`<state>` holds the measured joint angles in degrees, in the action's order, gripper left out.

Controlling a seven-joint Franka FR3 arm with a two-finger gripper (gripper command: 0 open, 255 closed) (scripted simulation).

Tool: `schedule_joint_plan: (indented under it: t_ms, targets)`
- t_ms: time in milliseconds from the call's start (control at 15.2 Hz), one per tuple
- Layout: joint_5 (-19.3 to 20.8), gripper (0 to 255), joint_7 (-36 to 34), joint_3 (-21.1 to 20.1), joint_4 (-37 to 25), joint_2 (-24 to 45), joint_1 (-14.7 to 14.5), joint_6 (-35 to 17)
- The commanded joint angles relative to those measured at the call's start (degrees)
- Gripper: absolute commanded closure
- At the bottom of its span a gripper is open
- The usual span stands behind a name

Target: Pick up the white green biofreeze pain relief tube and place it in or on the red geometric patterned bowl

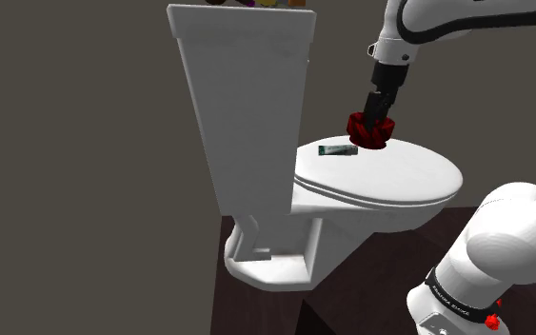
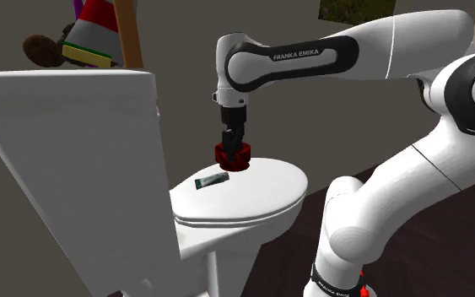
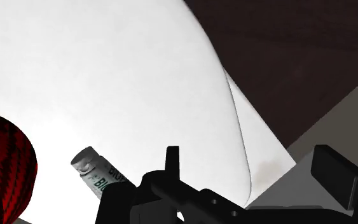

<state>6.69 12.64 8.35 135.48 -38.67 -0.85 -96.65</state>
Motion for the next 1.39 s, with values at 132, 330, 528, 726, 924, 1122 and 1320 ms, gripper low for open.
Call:
schedule_joint_plan:
  t_ms: [132, 330, 528, 726, 924, 1122, 1320]
  targets:
    - [3.56, 0, 9.56, 4.22, 1.01, 5.19, -0.84, -6.60]
    - [5.45, 0, 16.20, 7.07, 0.58, 10.16, -1.63, -11.55]
    - [6.67, 0, 22.80, 9.70, -0.61, 15.78, -2.49, -16.50]
    - [7.07, 0, 29.44, 12.06, -2.52, 21.91, -3.40, -21.32]
    - [6.57, 0, 36.20, 13.98, -5.09, 28.46, -4.21, -25.90]
    - [5.17, 0, 43.11, 15.21, -8.27, 35.29, -4.67, -30.09]
    - [4.22, 0, 46.17, 15.46, -9.49, 38.70, -4.53, -32.50]
